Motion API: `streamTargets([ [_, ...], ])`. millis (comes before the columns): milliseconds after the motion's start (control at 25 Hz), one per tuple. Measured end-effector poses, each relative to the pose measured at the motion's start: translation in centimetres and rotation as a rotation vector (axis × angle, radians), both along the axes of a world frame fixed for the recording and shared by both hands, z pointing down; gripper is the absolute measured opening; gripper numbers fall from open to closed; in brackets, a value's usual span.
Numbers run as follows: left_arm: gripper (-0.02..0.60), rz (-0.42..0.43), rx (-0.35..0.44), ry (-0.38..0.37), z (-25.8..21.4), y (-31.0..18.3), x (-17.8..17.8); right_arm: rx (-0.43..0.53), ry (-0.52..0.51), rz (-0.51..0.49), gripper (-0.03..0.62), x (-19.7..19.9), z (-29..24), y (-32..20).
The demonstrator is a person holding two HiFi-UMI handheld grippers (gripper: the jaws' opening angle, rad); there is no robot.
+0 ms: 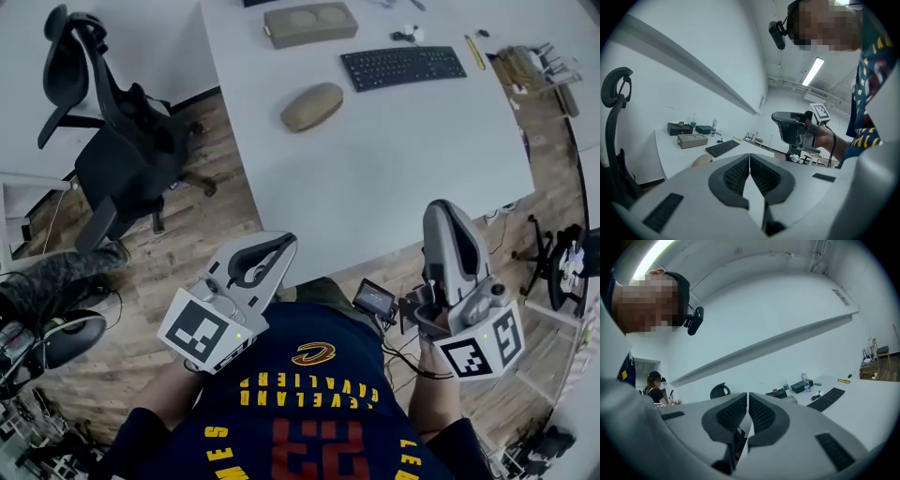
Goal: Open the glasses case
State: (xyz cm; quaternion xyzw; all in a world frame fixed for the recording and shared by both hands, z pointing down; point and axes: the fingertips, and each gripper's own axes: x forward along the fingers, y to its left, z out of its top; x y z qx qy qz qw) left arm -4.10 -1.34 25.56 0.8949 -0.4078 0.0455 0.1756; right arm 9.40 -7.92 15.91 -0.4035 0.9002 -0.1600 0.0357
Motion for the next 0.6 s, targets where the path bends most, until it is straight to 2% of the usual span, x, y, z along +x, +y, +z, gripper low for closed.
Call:
streamTargets([
  [280,0.015,-0.072,0.022,-0.055,-0.5,-4.0,0.7,-0.033,-0.024,-0.062,0.025,1.0,1.8,-3.5],
  [600,0.015,-0.124,0.021,-0.082,-0.9,-7.5,-0.9,-0.081,-0.044,-0.078,0.025,1.0,3.6,-6.4],
])
